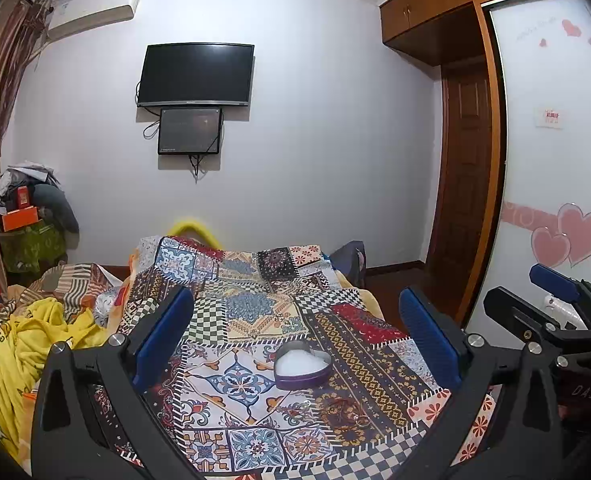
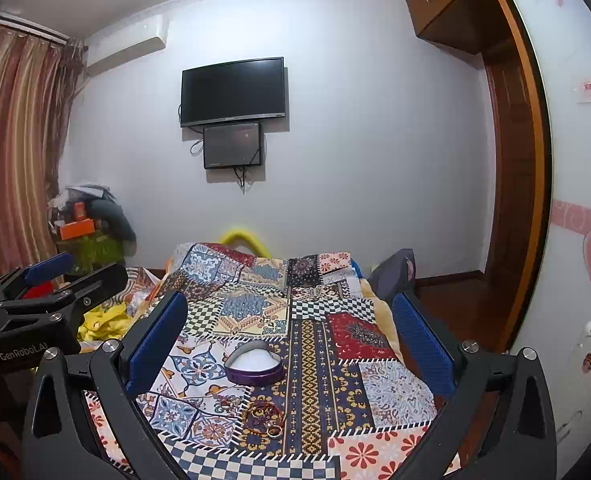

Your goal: Organize jewelry

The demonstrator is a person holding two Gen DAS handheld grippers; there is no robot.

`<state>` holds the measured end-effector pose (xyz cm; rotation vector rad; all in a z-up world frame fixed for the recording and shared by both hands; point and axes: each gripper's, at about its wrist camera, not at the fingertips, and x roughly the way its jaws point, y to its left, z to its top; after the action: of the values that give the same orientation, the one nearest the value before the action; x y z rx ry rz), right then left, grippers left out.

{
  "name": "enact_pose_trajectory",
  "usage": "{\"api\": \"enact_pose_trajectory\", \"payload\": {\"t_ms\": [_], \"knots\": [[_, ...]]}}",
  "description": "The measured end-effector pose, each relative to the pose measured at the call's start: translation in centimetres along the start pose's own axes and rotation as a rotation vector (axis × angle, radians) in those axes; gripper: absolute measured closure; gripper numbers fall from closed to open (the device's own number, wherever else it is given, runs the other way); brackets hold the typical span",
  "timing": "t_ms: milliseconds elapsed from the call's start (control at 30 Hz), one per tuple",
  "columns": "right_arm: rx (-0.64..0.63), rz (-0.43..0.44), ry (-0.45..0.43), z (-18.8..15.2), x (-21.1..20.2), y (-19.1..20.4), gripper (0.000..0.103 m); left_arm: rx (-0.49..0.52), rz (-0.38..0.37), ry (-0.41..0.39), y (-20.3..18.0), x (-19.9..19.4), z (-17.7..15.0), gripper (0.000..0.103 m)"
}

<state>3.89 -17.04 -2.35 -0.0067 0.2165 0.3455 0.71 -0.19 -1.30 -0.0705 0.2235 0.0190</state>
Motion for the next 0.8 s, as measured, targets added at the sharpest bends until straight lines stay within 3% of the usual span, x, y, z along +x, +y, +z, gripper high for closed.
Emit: {"api": "enact_pose_trajectory", "payload": {"t_ms": [800], "knots": [[0.002,0.001,0.009,-0.08,0.22,-0.27,0.001,-0.008,0.002,0.007,0.19,0.28,-0.16,0.000]]}}
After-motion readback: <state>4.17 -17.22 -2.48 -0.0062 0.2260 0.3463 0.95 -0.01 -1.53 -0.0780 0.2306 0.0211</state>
